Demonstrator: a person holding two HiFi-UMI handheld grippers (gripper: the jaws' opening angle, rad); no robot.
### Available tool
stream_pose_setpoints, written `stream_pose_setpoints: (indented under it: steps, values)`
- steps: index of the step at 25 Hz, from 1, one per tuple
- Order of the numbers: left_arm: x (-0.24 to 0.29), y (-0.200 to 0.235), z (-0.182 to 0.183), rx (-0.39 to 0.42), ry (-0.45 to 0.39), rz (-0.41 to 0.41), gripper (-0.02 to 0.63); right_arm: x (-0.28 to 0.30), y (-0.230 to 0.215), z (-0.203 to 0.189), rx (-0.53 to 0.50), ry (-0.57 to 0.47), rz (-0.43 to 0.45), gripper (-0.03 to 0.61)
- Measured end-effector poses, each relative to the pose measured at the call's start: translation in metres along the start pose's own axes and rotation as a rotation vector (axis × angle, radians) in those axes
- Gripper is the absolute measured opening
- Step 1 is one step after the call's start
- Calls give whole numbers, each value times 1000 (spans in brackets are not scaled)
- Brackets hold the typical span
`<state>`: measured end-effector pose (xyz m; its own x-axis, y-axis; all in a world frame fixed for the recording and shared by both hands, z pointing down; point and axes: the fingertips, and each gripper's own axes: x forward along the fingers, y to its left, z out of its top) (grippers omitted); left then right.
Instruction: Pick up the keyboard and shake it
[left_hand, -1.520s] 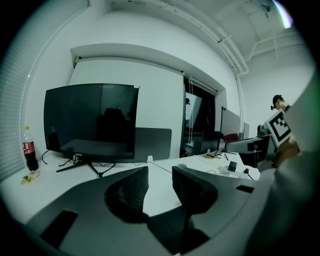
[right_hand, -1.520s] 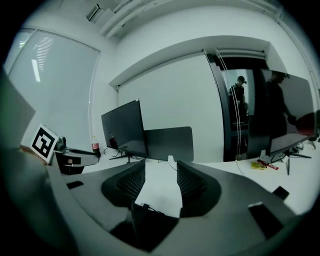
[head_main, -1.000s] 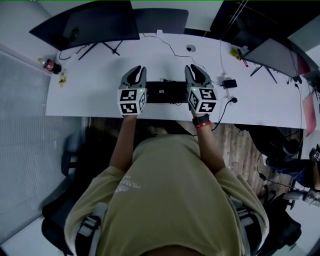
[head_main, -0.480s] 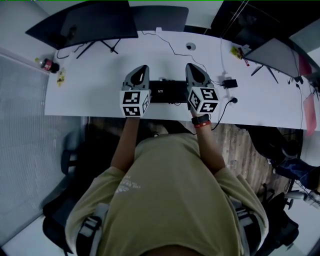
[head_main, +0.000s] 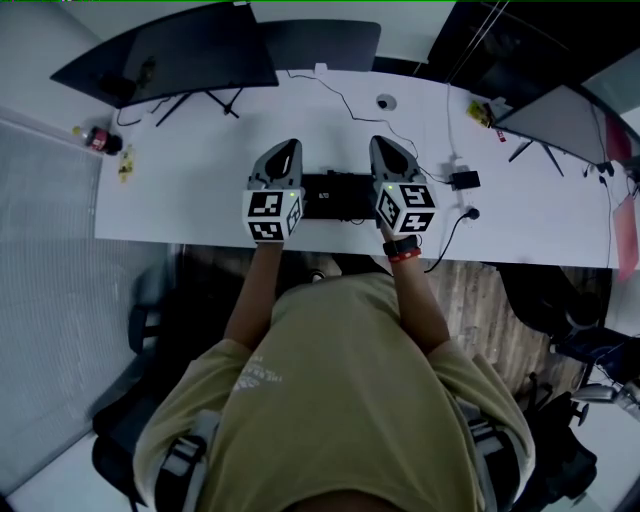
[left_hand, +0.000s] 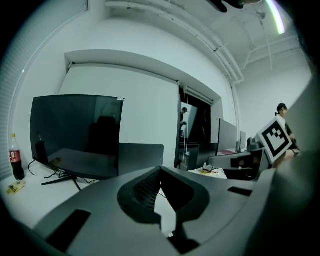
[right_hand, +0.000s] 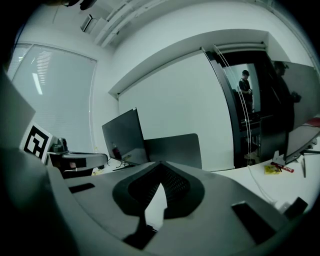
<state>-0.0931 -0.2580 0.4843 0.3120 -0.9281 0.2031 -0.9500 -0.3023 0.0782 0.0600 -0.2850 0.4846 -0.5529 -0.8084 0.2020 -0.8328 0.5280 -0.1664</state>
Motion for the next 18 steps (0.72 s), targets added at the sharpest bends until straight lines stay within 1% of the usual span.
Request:
stream_pose_setpoints:
  steps: [6, 9, 11, 13, 14, 15, 18]
  values:
    - [28, 3, -5, 1, 31, -18, 20, 18, -11, -11, 16, 32, 15, 23]
    - [46, -2, -17, 18, 76, -50, 21, 26, -20, -16, 24, 47, 15, 23]
    - [58, -8, -31, 46, 132, -82, 21, 33, -25, -21, 27, 58, 17, 23]
    - [69, -13, -56, 81, 229, -113, 21, 41, -31, -27, 30, 74, 19, 23]
    - [73, -14, -74, 106, 300, -126, 21, 45, -34, -31, 32, 83, 20, 23]
    - [74, -14, -94, 138, 388, -135, 21, 50, -36, -35, 32, 94, 20, 23]
    - [70, -6, -166, 257, 693, -141, 21, 64, -42, -52, 28, 135, 21, 23]
